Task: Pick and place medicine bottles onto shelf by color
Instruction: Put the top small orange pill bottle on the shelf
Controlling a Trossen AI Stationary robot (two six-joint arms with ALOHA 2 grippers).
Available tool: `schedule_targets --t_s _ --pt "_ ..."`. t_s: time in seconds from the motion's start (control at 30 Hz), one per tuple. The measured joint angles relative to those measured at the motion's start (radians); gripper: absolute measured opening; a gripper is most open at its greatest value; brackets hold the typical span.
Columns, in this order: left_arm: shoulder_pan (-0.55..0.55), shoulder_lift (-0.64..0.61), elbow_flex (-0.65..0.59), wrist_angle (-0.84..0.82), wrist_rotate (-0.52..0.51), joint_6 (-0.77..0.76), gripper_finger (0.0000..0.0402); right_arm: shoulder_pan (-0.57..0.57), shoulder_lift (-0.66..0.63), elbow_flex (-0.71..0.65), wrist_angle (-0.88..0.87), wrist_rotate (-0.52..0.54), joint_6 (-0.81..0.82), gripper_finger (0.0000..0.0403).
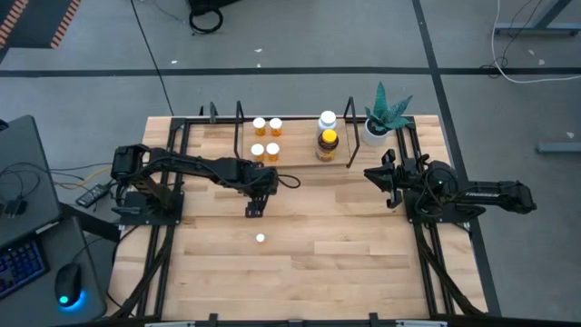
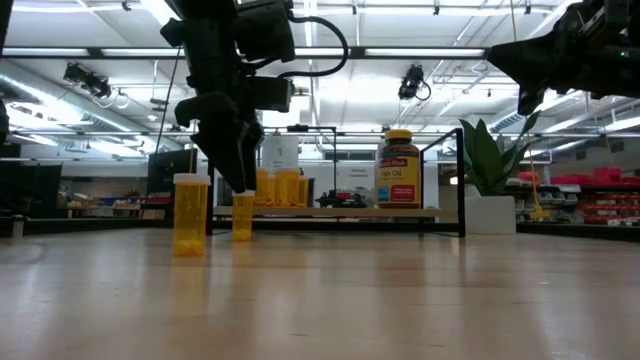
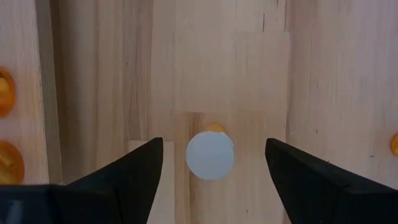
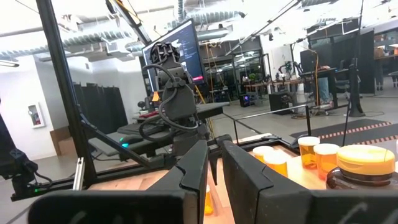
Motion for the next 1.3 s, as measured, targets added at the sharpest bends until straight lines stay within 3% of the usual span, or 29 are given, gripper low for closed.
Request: schedule_targets --t_s 1.03,1.3 --pt "0.009 0.013 0.000 0.012 -0.059 -0.178 0.0291 0.000 0.000 0.000 0.000 0.000 0.000 0.0057" --pt "-0.015 0.041 0.000 0.014 -0.080 -0.151 0.0291 0.000 0.000 0.000 0.006 -0.001 0.000 0.0057"
